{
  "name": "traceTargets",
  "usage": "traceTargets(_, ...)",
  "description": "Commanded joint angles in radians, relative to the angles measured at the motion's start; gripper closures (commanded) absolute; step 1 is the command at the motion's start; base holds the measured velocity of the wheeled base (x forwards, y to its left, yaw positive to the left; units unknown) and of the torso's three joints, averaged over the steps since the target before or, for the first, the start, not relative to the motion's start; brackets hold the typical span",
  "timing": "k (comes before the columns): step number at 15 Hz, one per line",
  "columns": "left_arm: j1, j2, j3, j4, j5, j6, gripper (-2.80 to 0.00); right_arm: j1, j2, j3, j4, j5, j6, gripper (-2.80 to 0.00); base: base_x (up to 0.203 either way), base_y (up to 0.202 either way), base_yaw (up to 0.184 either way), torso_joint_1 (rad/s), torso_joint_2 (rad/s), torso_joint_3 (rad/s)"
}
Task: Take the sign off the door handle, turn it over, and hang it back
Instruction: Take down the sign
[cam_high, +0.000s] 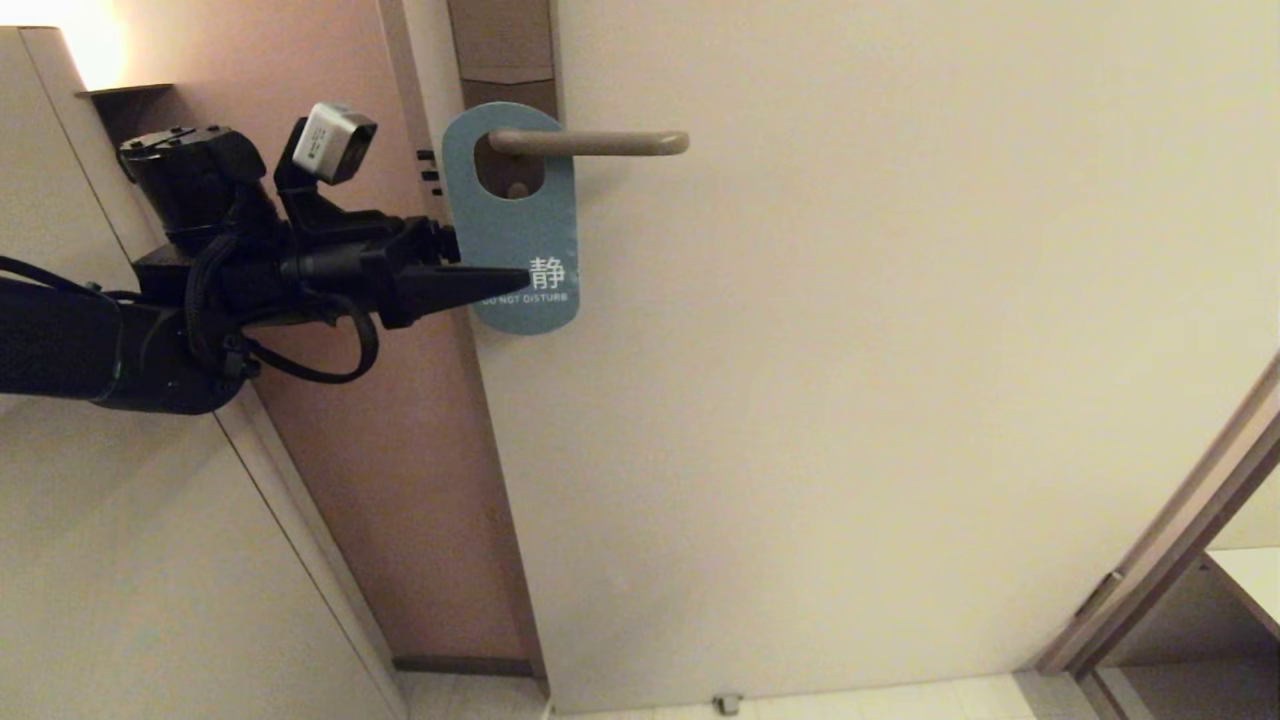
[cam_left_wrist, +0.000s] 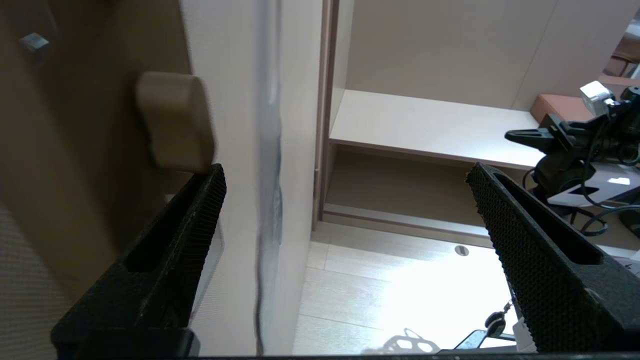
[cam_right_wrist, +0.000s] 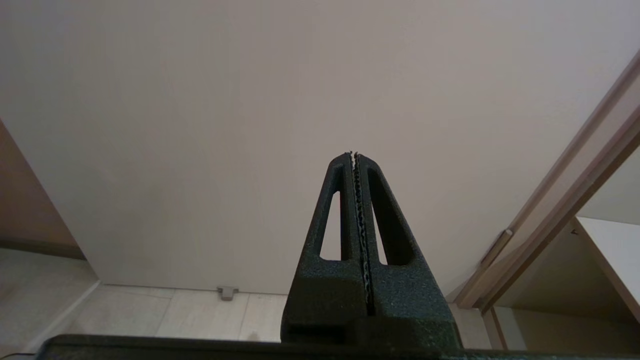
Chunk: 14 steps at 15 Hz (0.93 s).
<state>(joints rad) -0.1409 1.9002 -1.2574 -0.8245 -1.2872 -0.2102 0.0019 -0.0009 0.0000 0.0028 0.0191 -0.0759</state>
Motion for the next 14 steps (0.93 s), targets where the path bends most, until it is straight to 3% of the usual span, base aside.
traceTargets(1,0.0,-0.002,0.005,-0.004,-0.007,-0.001,-2.8,0.0,0.001,0.0,0.0,-0.001,-0.001,0.0,0.0,0.0,0.0,0.0,0.0,0.0)
traceTargets(14,-0.017,-0.001,0.006,-0.004,-0.006,-0.001,-2.8,0.0,0.001,0.0,0.0,0.0,-0.001,0.0,0.0,0.0,0.0,0.0,0.0,0.0)
